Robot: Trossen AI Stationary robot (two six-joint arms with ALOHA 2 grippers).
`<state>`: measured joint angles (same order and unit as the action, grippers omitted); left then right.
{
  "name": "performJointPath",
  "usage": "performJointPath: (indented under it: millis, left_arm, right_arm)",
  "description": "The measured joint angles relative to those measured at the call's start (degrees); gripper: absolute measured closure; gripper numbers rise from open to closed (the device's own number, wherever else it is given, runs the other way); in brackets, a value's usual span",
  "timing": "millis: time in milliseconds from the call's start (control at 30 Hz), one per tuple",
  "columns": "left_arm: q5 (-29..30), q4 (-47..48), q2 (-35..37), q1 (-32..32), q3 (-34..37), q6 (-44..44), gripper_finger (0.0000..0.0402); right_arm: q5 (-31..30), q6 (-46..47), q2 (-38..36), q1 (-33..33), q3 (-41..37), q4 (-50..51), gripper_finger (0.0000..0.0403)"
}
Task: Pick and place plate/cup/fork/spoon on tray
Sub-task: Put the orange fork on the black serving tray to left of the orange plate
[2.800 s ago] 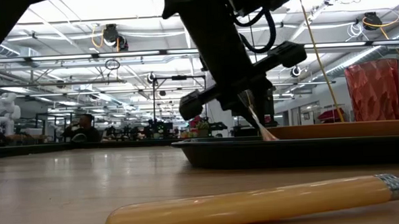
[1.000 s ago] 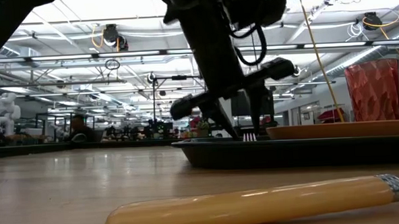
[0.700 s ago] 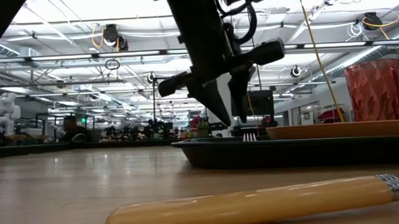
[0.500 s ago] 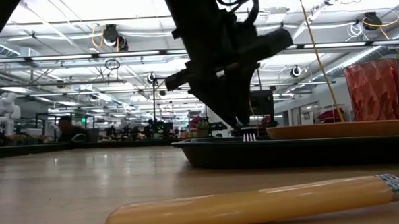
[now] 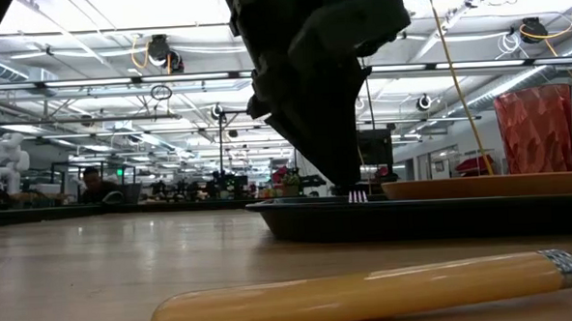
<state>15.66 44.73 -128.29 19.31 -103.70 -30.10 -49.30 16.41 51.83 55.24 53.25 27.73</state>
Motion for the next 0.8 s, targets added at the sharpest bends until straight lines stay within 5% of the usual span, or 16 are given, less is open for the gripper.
performJointPath:
  millis: [333,800]
  left_arm:
    - [4.21,-4.7,-0.11,0.37,3.15,9.0,0.0308]
    - [3.96,-11.82,-0.13,0.33,8.02,13.98,0.0376]
  right_arm:
    - [0.03,-0.65,0.0,0.0,0.0,-0.02,0.0273]
    - [0.04,-0.43,0.0,0.0,0.0,-0.02,0.0273]
